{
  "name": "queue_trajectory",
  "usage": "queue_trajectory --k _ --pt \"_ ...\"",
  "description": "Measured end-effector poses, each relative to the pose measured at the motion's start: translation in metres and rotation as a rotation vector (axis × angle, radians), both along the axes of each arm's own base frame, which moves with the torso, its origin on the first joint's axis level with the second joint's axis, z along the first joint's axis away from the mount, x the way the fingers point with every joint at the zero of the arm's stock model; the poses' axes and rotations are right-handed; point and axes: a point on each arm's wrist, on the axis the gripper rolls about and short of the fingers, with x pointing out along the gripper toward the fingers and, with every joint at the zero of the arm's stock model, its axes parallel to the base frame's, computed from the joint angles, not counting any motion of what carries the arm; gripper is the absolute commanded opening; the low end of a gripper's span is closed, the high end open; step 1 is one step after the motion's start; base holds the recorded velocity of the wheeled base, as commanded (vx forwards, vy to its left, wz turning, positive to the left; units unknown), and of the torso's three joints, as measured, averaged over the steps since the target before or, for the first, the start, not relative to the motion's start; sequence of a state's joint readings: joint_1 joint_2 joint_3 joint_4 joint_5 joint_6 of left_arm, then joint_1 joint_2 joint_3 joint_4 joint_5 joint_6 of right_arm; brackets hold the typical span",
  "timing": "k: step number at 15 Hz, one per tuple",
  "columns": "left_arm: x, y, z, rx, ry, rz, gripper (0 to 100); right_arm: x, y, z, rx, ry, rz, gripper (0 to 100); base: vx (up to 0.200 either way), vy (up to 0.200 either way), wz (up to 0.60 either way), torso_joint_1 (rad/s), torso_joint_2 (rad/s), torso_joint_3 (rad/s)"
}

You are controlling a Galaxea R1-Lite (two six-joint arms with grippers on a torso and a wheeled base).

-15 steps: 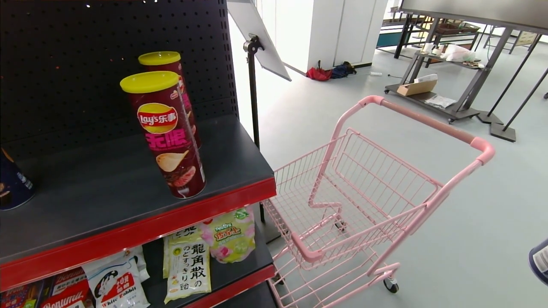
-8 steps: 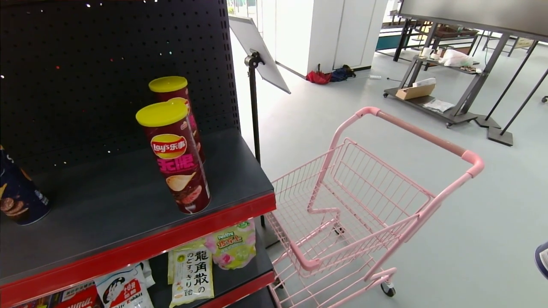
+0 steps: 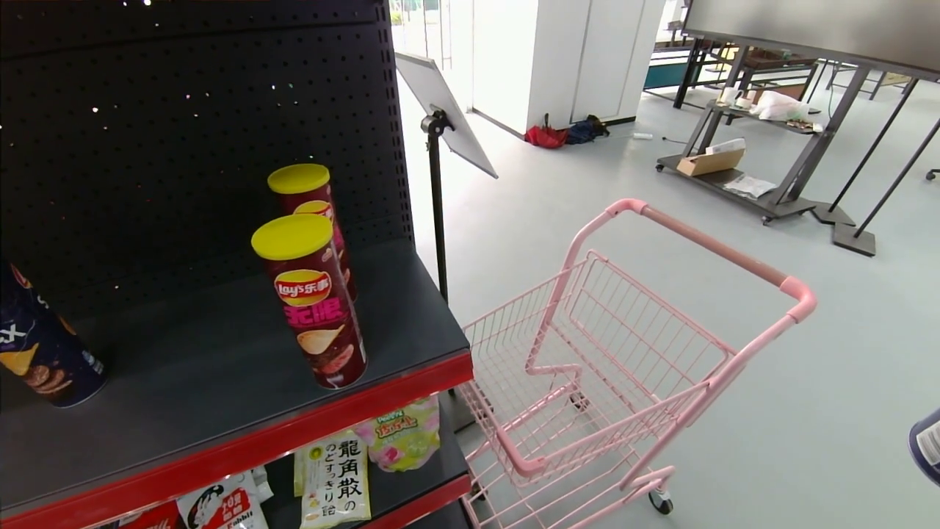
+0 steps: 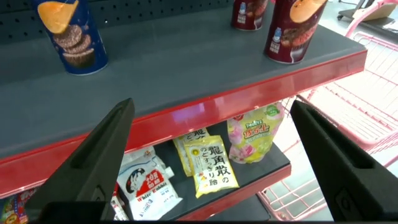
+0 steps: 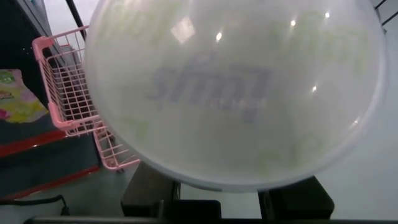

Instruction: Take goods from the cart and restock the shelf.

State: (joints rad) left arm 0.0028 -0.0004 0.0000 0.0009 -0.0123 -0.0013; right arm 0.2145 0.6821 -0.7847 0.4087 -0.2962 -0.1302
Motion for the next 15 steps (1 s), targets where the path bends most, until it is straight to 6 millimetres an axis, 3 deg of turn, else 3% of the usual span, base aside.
queue_trajectory --k 2,14,15 --pt "0.0 0.0 0.0 0.0 0.0 0.0 100 0.003 0.0 -0.001 -0.003 0.011 -0.003 0 0.0 0.0 0.0 0.073 -0.2 -0.107" --pt "0.0 0.0 0.0 0.0 0.001 0.0 100 0.007 0.002 -0.009 -0.009 0.05 -0.001 0 0.0 0.0 0.6 0.008 0.0 -0.007" --pt "0.0 0.0 0.0 0.0 0.001 0.0 100 0.007 0.002 -0.011 -0.01 0.054 -0.001 0 0.0 0.0 0.0 0.0 0.0 0.0"
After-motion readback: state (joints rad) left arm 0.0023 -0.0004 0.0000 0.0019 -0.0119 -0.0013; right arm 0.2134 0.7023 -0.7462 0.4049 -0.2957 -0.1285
